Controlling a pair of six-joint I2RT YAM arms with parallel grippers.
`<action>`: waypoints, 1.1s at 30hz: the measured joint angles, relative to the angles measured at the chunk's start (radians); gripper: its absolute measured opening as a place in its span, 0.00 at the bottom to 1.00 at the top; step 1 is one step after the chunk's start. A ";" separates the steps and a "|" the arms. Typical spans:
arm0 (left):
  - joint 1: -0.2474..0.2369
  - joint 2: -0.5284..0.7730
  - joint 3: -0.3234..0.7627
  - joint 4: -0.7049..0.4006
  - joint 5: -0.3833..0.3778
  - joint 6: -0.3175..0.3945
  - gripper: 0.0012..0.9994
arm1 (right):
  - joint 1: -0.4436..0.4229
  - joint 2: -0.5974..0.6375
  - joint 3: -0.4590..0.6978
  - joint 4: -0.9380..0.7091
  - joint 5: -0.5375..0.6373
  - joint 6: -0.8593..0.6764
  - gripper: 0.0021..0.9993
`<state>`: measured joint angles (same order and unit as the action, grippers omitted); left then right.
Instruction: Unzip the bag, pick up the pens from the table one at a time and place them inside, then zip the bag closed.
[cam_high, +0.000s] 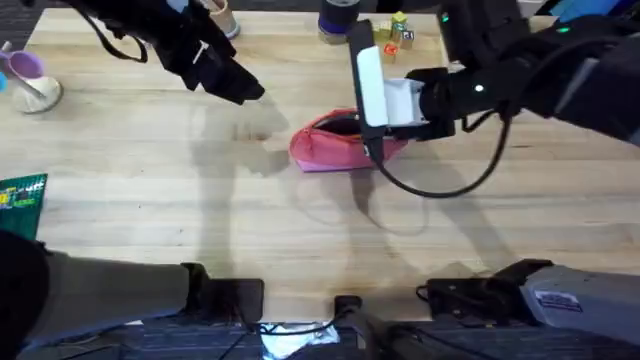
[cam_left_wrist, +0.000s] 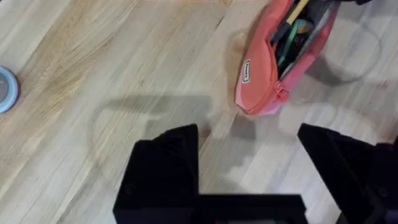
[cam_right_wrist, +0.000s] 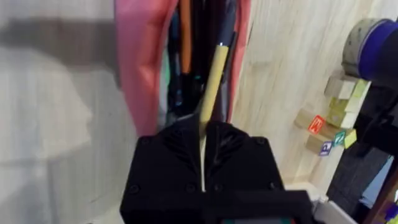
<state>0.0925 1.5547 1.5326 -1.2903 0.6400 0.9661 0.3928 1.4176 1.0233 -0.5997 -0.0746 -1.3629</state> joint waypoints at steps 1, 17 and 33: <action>0.000 0.000 0.000 0.000 0.000 0.000 1.00 | 0.004 0.012 0.000 0.014 0.000 -0.003 0.03; 0.000 0.000 0.000 0.000 0.000 0.000 1.00 | 0.164 0.138 0.000 0.139 0.011 -0.007 0.03; 0.000 0.000 0.000 0.000 0.000 0.000 1.00 | 0.176 0.138 0.000 0.154 0.011 -0.006 0.67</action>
<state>0.0925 1.5547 1.5326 -1.2900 0.6403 0.9661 0.5686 1.5554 1.0233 -0.4454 -0.0635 -1.3693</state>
